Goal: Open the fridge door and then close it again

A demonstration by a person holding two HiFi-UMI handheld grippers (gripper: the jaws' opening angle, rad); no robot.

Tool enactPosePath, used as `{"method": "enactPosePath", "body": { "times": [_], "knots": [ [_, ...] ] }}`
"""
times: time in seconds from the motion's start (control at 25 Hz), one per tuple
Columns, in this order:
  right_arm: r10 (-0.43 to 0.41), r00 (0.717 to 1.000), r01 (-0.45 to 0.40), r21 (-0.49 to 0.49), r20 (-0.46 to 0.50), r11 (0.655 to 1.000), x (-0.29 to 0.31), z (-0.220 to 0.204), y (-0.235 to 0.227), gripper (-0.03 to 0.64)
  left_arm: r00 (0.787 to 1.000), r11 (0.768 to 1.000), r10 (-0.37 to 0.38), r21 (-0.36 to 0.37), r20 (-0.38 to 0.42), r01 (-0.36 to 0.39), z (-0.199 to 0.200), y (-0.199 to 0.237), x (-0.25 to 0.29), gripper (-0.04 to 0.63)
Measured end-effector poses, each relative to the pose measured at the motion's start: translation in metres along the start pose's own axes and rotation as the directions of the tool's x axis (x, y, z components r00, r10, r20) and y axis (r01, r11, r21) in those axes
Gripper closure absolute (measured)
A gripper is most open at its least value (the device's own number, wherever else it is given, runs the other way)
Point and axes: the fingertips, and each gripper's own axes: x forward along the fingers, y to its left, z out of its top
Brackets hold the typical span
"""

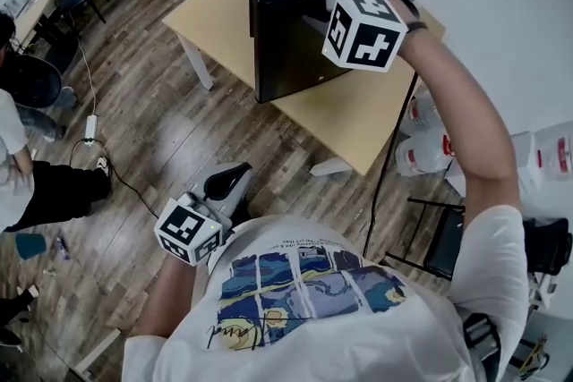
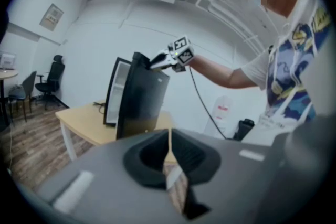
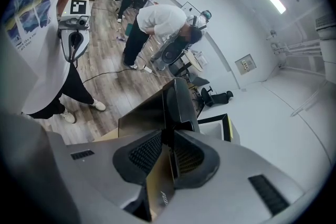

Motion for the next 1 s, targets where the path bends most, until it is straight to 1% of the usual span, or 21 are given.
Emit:
{"method": "enactPosePath", "body": {
  "times": [0.24, 0.48, 0.8, 1.0],
  "knots": [
    [0.006, 1.0, -0.006, -0.028, 0.023, 1.0, -0.015, -0.001, 0.016, 0.552, 0.999, 1.0, 0.03, 0.002, 0.011, -0.03, -0.002, -0.019, -0.003, 0.575],
    [0.014, 0.999, -0.012, -0.047, 0.045, 0.999, -0.029, -0.004, 0.032, 0.551, 0.999, 0.999, 0.031, 0.008, 0.018, -0.031, -0.002, -0.037, -0.001, 0.575],
    [0.028, 0.997, -0.022, -0.078, 0.069, 0.997, -0.054, -0.013, 0.057, 0.549, 1.0, 1.0, -0.008, -0.002, 0.018, 0.008, 0.0, -0.059, 0.008, 0.575],
    [0.035, 0.997, -0.027, -0.106, 0.074, 0.994, -0.068, -0.019, 0.071, 0.549, 0.999, 0.999, -0.036, 0.021, 0.021, 0.035, 0.006, -0.07, 0.015, 0.575]
  ]
}}
